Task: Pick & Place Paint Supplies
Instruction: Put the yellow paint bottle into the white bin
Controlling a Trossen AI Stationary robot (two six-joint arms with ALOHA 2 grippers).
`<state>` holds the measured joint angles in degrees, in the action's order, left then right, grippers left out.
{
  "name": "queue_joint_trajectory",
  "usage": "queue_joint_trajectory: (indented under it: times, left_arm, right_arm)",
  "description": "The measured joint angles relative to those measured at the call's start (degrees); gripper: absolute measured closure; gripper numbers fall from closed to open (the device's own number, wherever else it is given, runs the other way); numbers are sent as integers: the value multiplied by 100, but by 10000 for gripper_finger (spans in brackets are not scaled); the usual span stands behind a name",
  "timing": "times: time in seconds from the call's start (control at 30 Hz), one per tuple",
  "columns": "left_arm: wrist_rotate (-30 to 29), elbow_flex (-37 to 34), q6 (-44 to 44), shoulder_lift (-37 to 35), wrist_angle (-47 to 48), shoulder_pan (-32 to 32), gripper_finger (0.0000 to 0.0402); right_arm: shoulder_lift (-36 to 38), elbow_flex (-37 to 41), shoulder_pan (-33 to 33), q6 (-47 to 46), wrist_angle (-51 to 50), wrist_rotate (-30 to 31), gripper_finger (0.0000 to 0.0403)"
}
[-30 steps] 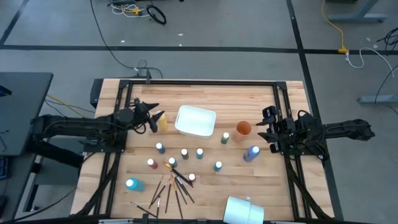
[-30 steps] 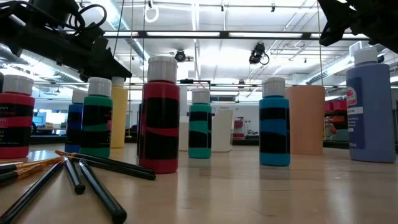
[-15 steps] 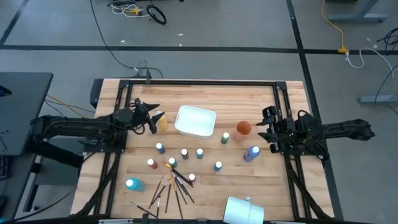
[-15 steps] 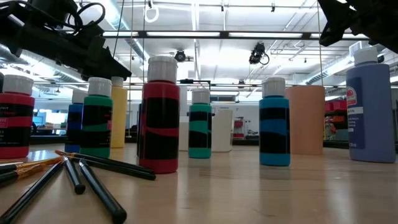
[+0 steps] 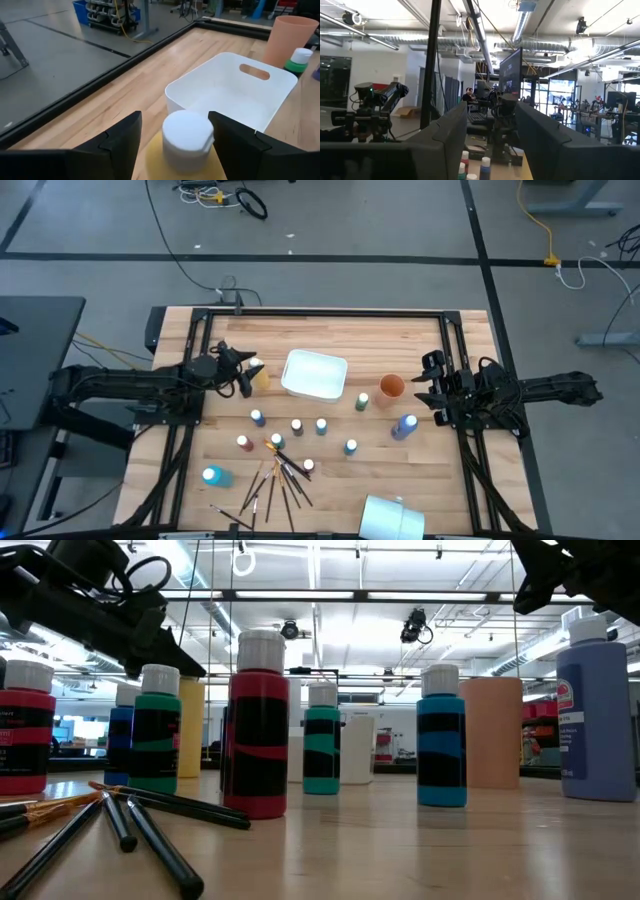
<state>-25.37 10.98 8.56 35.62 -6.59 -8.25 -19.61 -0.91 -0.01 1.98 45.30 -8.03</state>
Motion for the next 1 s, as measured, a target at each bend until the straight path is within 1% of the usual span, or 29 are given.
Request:
queue_joint_trajectory:
  times: [0.1, 0.23, 0.27, 0.33, 0.43, 0.5, 0.6, 0.77, 0.83, 0.9, 1.0]
  left_arm:
    - [80, 0, -61, 0, -16, 0, 201]
    - [106, 0, -39, 0, -28, 0, 267]
    - [103, 0, -34, 0, -43, 0, 275]
    - [73, -3, -55, 0, -145, 0, 275]
    - [-10, 54, -327, -2, -541, 0, 275]
    - [-93, 273, -553, -2, -609, 0, 275]
    - [-35, 812, -930, 0, -610, 0, 275]
    - [570, 1640, -1211, 131, -459, 0, 275]
    - [863, 1779, -1222, 293, -495, 0, 275]
    - [1004, 1847, -1207, 544, -618, 2, 275]
    - [984, 1849, -1179, 1068, -877, 0, 275]
  right_arm:
    - [0, 0, 0, 2, 0, 0, 231]
    - [0, 0, 0, 4, 0, 0, 231]
    - [1, 0, 0, 4, 1, 0, 231]
    - [1, 0, 0, 6, 1, 1, 231]
    - [0, 0, 0, 6, 3, 2, 231]
    - [0, 0, 0, 4, 4, 2, 231]
    - [0, 0, 0, 21, 8, 2, 231]
    - [0, 0, 0, 59, 46, 4, 231]
    - [0, 0, 0, 55, 101, 6, 231]
    - [0, 0, 0, 55, 132, 5, 231]
    - [1, 0, 0, 53, 174, 5, 231]
